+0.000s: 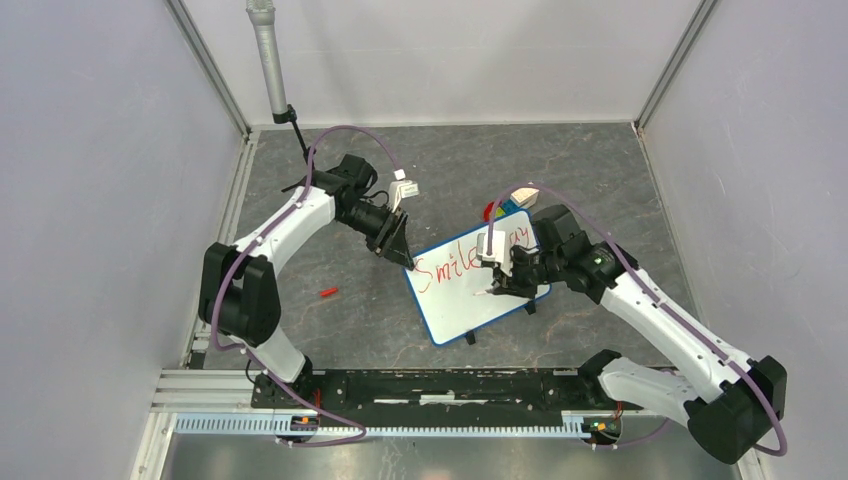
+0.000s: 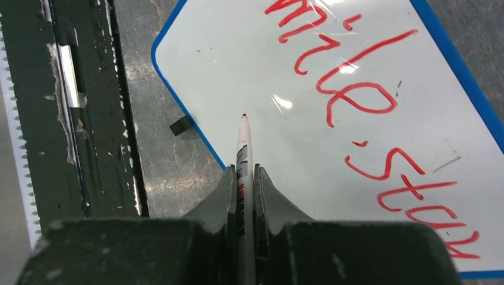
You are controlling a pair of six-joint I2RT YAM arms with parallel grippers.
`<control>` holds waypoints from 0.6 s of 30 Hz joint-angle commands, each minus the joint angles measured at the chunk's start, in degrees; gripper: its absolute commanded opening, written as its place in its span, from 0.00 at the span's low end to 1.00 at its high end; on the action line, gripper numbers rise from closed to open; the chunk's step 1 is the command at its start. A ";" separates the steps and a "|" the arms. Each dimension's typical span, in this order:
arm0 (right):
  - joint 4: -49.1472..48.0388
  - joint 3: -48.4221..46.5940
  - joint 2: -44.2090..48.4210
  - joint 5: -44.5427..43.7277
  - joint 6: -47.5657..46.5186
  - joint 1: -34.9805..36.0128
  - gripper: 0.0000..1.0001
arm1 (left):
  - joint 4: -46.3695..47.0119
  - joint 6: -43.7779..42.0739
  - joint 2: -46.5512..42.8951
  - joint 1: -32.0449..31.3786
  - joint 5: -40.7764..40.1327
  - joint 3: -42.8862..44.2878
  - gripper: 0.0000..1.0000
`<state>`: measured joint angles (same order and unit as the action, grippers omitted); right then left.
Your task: Write a sentence on the whiteboard
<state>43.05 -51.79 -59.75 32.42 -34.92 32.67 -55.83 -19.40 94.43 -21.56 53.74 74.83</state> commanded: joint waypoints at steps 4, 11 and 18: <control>-9.23 2.32 1.70 0.49 3.92 3.61 0.00 | -0.09 -2.22 -1.98 0.28 0.56 -0.24 0.54; -13.73 5.69 2.83 0.18 5.20 6.02 0.00 | 0.79 -1.56 -1.09 0.23 2.37 -0.39 0.54; -18.44 8.80 3.38 -0.89 7.04 10.23 0.00 | 0.81 -1.34 0.08 -0.12 3.21 0.47 0.54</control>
<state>29.65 -43.86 -57.56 32.23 -29.58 40.93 -55.70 -19.40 94.37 -21.56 54.24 74.46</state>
